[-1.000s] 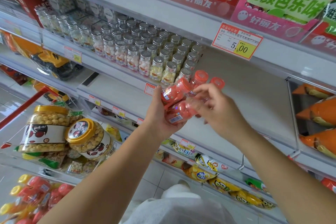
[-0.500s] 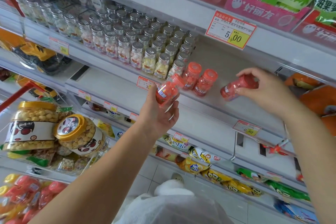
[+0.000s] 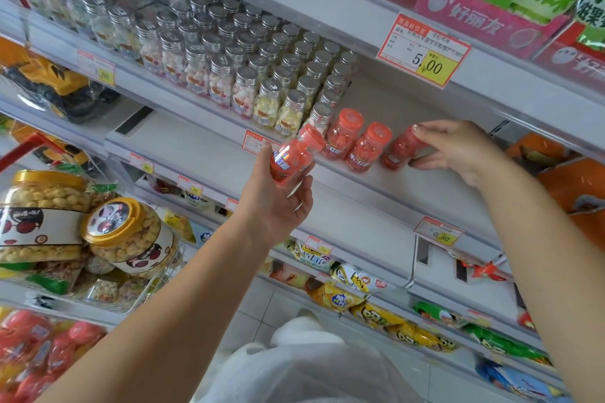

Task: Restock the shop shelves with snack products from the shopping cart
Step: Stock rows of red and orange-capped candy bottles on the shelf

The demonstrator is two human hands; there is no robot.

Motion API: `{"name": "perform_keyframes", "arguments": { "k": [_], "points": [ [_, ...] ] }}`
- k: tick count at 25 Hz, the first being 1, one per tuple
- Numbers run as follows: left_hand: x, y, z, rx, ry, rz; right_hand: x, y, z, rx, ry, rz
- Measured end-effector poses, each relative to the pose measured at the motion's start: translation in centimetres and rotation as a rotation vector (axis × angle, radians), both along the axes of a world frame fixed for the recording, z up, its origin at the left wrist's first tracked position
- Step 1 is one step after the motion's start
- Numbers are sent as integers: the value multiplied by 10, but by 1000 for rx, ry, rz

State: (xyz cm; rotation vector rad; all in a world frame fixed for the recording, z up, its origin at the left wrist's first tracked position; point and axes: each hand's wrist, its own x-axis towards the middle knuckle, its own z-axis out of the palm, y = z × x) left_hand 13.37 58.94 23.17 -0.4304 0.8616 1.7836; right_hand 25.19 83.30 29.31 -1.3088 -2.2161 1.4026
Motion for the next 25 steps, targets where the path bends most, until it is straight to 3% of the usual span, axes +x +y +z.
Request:
{"name": "perform_keyframes", "arguments": {
  "k": [9,18,20,23,25],
  "points": [
    [-1,-8,0,7,19,-65,-76,-18,5,7,-40,165],
    [-5,-15,-2,24,48,-114,-88,-28,3,27,-41,265],
    [-4,-14,-1,39,50,-126,-83,-31,4,183,-50,231],
    [-3,-12,-1,120,50,-120,-60,-55,13,730,41,142],
    [-3,-11,1,205,67,-107,-44,-78,16,854,130,272]
  ]
}}
